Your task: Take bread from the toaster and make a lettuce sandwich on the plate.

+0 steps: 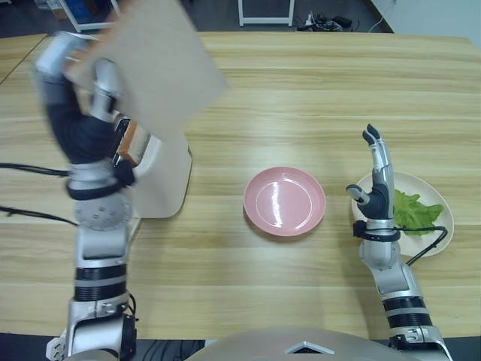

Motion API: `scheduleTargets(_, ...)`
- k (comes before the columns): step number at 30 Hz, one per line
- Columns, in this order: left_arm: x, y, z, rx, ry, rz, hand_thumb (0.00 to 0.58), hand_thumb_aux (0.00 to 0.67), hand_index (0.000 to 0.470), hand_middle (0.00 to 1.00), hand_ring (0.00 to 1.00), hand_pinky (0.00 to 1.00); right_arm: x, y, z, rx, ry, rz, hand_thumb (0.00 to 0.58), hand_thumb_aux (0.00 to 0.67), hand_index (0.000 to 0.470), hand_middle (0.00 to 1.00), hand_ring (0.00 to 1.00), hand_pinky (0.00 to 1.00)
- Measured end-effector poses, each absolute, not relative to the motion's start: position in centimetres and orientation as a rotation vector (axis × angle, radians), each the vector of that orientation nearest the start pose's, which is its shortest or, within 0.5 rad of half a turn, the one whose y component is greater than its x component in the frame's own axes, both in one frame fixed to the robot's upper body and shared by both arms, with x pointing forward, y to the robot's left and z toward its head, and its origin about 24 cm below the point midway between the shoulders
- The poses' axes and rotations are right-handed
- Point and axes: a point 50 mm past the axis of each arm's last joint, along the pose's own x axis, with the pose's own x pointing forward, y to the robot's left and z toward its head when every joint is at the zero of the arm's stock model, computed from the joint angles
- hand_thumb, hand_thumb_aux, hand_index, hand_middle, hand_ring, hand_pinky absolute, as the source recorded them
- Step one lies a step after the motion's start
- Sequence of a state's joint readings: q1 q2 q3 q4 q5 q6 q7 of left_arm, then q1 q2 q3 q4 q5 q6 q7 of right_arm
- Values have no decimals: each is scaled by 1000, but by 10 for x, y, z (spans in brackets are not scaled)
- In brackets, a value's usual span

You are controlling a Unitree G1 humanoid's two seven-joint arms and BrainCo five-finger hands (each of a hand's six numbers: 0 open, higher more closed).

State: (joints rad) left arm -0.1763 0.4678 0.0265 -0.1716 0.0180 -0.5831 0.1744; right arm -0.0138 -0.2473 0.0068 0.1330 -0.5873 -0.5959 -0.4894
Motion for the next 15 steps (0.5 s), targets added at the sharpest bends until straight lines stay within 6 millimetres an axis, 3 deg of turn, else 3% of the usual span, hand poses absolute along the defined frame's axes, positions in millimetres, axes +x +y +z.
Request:
scheduleTargets(3, 248, 155, 150, 308, -781, -330, 580, 670, 470, 1000, 1000, 1000, 238, -195, 79, -702, -614, -238, 0, 0, 0, 0, 0, 0)
scheduleTargets(7, 256, 117, 109, 256, -592, -575, 580, 670, 470, 1000, 1000, 1000, 231, -232, 87, -782, -598, -358, 0, 0, 0, 0, 0, 0)
scheduleTargets(12, 285, 101, 77, 279, -442, -636, 580, 670, 470, 1000, 1000, 1000, 218, -268, 92, -894, -554, -452, 0, 0, 0, 0, 0, 0)
scheduleTargets(15, 299, 94, 56, 323, -349, -635, 580, 670, 470, 1000, 1000, 1000, 208, -287, 83, -990, -473, -465, 0, 0, 0, 0, 0, 0)
